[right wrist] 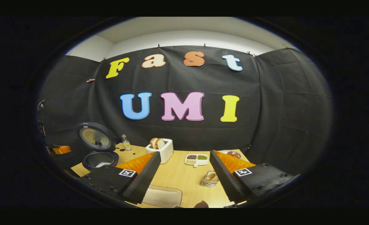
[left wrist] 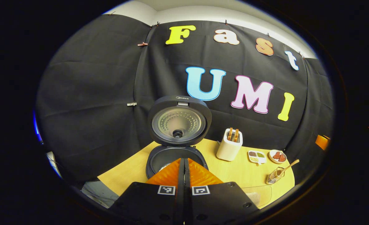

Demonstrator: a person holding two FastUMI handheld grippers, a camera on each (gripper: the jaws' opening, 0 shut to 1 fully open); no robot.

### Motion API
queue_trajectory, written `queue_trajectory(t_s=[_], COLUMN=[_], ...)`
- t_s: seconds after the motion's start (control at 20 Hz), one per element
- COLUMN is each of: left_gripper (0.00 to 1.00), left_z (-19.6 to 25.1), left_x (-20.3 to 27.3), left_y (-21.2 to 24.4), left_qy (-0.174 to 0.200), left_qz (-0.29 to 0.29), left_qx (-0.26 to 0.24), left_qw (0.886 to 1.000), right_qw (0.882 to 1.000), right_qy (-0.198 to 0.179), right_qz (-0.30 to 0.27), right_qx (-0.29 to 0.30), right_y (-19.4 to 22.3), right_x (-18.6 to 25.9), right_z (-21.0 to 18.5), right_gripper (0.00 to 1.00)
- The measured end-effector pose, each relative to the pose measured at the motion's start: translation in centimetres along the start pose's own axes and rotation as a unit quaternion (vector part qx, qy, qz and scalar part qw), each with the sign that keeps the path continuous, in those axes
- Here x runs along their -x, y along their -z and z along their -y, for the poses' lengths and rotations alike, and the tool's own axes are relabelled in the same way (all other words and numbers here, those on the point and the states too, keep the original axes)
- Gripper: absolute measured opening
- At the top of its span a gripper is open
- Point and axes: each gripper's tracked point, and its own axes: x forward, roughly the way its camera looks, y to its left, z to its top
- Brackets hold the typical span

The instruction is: Close the left gripper, press the button to open the rice cooker; take a wooden spoon from the chopstick holder with the right hand, scoop a spoonful of rice and pour it into the rice cooker, then put the wooden spoon back into the chopstick holder.

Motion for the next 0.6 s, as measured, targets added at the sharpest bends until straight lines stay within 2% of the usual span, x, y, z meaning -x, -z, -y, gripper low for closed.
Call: queue_trajectory(t_s=[0.35,0.6], left_gripper=[0.05,0.05], left_z=[1.7,3.9], left_x=[2.7,4.9], left_y=[0.1,0.3], left_qy=[-0.028,-0.067], left_qz=[0.007,0.003], left_qx=[0.0,-0.024], left_qw=[1.0,0.997], right_qw=[0.999,0.992], right_qy=[0.006,0.009], right_qz=[-0.043,-0.092], right_qx=[-0.022,-0.088], right_y=[4.1,9.3], right_x=[-4.2,-8.3], right_z=[6.5,11.5], right_gripper=[0.98,0.98])
